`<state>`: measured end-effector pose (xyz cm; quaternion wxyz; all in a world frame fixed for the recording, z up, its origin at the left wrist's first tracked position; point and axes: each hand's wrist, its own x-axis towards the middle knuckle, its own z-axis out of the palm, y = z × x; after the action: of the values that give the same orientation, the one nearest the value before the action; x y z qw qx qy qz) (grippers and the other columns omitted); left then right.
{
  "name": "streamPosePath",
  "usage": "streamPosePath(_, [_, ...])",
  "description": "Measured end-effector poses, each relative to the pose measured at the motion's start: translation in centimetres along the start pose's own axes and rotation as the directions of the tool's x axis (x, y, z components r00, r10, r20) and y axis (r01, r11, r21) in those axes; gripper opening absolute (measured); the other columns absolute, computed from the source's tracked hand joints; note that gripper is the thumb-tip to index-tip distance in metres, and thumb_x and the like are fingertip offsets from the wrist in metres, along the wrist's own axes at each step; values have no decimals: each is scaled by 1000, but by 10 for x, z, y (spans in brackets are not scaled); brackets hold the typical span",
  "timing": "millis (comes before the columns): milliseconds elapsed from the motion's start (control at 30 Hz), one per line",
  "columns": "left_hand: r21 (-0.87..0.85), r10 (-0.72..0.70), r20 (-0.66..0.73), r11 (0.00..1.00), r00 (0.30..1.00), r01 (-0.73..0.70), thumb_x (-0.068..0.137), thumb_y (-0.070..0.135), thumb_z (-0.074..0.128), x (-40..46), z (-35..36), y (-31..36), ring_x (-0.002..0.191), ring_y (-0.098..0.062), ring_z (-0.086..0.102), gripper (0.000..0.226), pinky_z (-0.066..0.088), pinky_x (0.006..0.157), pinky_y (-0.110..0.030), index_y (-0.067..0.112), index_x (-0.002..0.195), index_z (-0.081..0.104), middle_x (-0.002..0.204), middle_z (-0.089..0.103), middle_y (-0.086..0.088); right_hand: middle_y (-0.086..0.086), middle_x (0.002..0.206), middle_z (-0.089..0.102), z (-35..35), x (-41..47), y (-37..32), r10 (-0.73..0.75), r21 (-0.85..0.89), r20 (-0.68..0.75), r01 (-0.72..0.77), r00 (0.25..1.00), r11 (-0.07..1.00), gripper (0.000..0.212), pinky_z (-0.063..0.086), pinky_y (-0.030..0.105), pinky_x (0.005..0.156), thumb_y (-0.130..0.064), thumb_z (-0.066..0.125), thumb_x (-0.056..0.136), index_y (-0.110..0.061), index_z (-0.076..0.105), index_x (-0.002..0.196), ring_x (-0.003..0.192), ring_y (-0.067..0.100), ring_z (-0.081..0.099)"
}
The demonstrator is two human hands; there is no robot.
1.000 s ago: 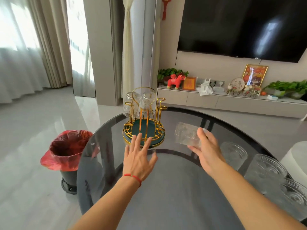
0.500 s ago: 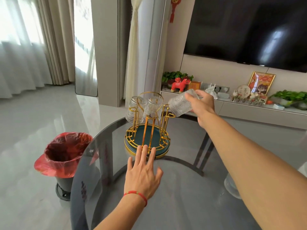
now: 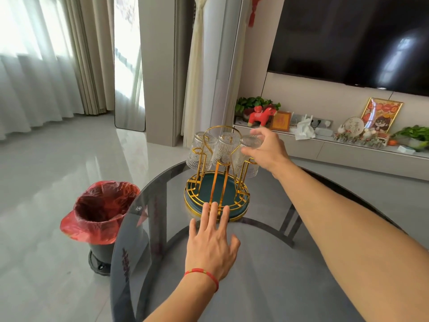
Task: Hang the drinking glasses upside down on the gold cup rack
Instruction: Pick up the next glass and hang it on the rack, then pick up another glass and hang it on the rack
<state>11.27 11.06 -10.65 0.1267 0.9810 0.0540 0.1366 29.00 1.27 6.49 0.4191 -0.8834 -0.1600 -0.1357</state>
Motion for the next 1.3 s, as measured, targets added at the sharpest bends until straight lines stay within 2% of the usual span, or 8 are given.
streamPosePath(133, [1, 6, 6, 1000, 1000, -6, 97, 58, 18, -1, 0, 0, 153, -27, -19, 73, 5, 125, -55, 29, 159, -7, 170, -8, -5, 5, 136, 63, 8, 2, 7, 68, 15, 62, -69, 996, 998, 67, 45, 31, 85, -21, 91, 71, -20, 62, 131, 110, 18, 55])
streamPosePath(333, [1, 5, 4, 1000, 1000, -5, 98, 59, 20, 1, 0, -2, 153, -27, -17, 73, 4, 126, -54, 30, 159, -7, 170, -7, -4, 3, 143, 57, 7, 3, 10, 100, 56, 186, -113, 977, 992, 64, 46, 39, 97, -27, 80, 77, -26, 60, 137, 130, 27, 54])
streamPosePath(533, [7, 4, -15, 1000, 1000, -4, 97, 61, 23, 1, 3, -6, 155, -26, -11, 74, 8, 126, -53, 32, 159, -3, 171, 0, -4, -2, 174, 14, -5, -35, 11, 83, 100, 213, -106, 974, 989, 65, 21, 54, 125, -43, 57, 98, -32, 36, 159, 159, 26, 16])
streamPosePath(733, [-56, -4, -42, 998, 999, 1, 95, 53, 35, 0, 1, -8, 156, -28, 0, 73, 17, 124, -56, 28, 159, 12, 170, 11, -9, 0, 168, 33, -51, -119, 20, 15, 116, 76, -24, 997, 993, 55, 25, 43, 126, -23, 55, 101, -24, 45, 155, 155, 17, 27])
streamPosePath(933, [-14, 18, -5, 1000, 1000, -18, 97, 47, 47, -5, -5, -2, 155, -33, 4, 74, 21, 122, -58, 20, 159, 17, 168, 14, -14, -9, 133, 64, -110, -252, 35, -27, 125, 46, 21, 999, 992, 52, 49, 30, 102, -12, 58, 93, -33, 60, 141, 120, 7, 59])
streamPosePath(1067, [101, 70, -116, 993, 991, -58, 96, 34, 58, -16, -12, 16, 153, -35, 19, 62, 26, 121, -56, 7, 149, 41, 160, 36, -18, -8, 114, 70, -140, -298, 51, 88, 78, -22, -86, 996, 993, 37, 54, 28, 91, -8, 60, 89, -26, 72, 120, 101, 5, 64])
streamPosePath(1200, [-167, 207, -167, 958, 964, -234, 85, 27, 70, -35, -16, 93, 137, -34, 40, 59, 39, 113, -51, 7, 137, 51, 141, 54, -16, -5, 108, 76, -163, -300, 65, 200, 38, -110, -197, 974, 980, 30, 53, 22, 82, -10, 61, 89, -21, 75, 112, 90, 10, 68])
streamPosePath(1300, [-430, 242, -86, 866, 967, -255, 76, 27, 78, -45, -13, 175, 145, -30, 26, 80, 28, 120, -43, 10, 146, 41, 155, 38, -11, -4, 102, 75, -175, -302, 72, 248, 66, -168, -240, 954, 968, 30, 55, 33, 85, -7, 62, 88, -20, 73, 113, 84, 13, 67])
